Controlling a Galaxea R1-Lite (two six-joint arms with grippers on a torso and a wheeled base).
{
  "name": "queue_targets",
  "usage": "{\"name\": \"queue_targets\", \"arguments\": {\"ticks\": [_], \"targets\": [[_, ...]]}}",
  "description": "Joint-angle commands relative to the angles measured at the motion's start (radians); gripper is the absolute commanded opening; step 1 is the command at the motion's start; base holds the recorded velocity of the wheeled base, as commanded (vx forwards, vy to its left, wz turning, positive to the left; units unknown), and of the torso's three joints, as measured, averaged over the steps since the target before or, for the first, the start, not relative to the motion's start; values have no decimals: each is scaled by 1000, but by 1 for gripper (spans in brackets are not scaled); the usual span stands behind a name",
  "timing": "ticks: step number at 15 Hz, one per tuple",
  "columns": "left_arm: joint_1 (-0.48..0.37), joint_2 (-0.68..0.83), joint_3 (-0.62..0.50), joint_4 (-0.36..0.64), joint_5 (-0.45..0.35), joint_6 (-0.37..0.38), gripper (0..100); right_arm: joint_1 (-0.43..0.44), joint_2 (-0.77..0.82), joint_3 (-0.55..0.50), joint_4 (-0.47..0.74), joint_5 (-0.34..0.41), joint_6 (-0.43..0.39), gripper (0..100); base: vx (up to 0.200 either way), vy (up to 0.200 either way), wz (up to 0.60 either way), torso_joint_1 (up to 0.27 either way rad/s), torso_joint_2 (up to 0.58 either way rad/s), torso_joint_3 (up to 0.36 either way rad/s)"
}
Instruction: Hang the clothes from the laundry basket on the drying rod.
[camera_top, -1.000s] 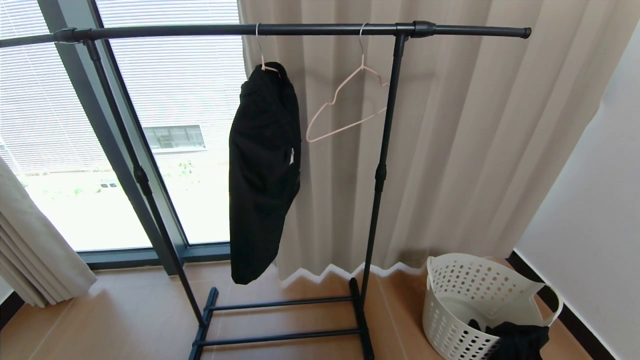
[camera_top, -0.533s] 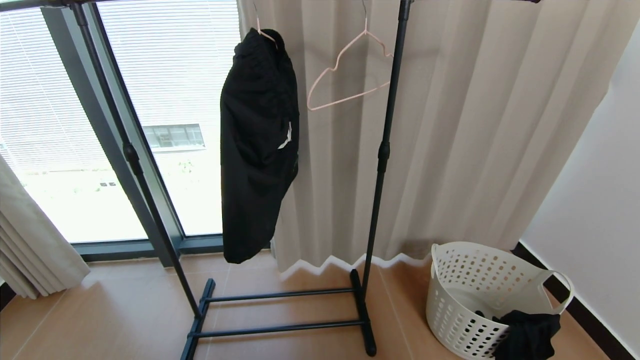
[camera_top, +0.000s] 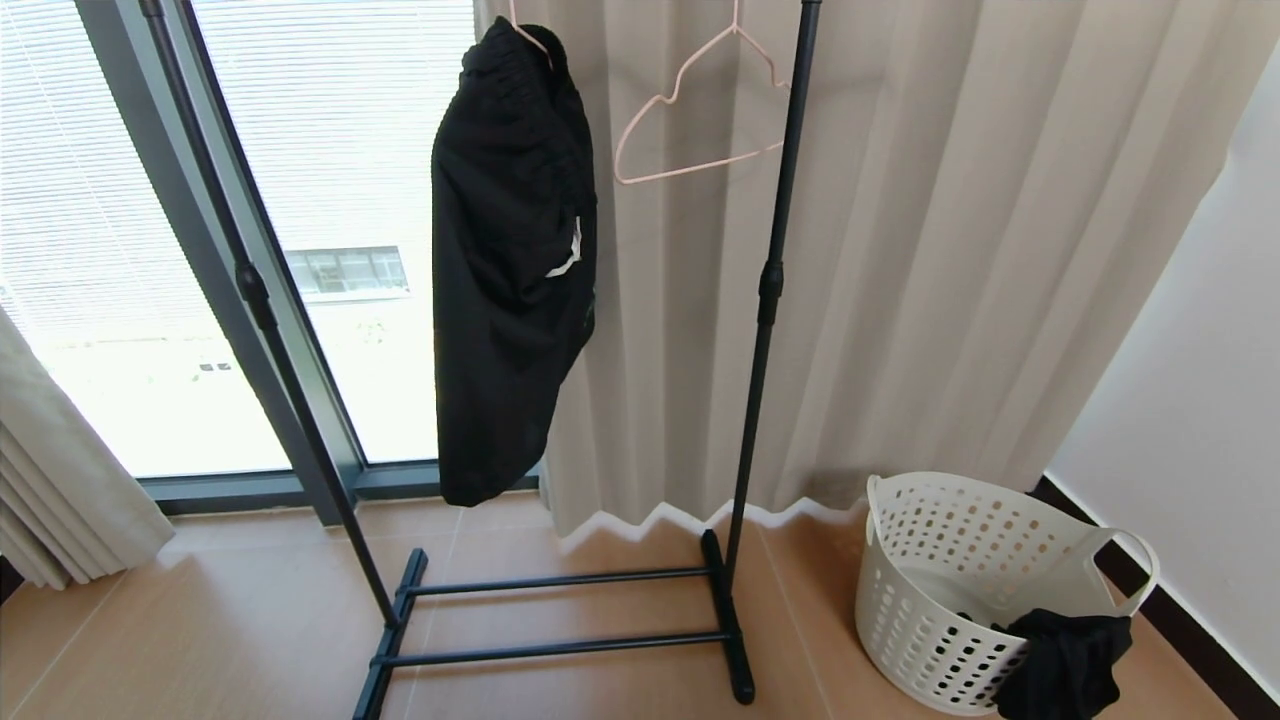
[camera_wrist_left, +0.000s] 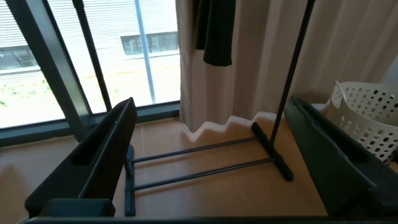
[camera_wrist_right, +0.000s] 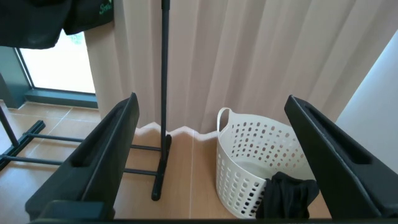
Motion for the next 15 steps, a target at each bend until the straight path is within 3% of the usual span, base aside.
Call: {"name": "queue_targets", "arguments": {"ticks": [1, 5, 9, 13, 15], "targets": [[0, 0, 0, 0, 1, 0, 100, 0, -1, 0, 0, 0, -1, 100, 0, 0, 0, 0, 0, 0], [0, 0, 0, 0, 1, -2, 100, 0, -1, 0, 0, 0, -1, 100, 0, 0, 0, 0, 0, 0], [0, 0, 0, -1, 1, -2, 100, 0, -1, 0, 0, 0, -1, 100, 0, 0, -600, -1, 4, 4], [0, 0, 0, 0, -1, 0, 100, -2, -1, 0, 0, 0, -1, 100, 0, 0, 0, 0, 0, 0], [0, 0, 0, 0, -1, 1, 100, 0, -1, 0, 0, 0, -1, 100, 0, -200, 0, 2, -2, 5]]}}
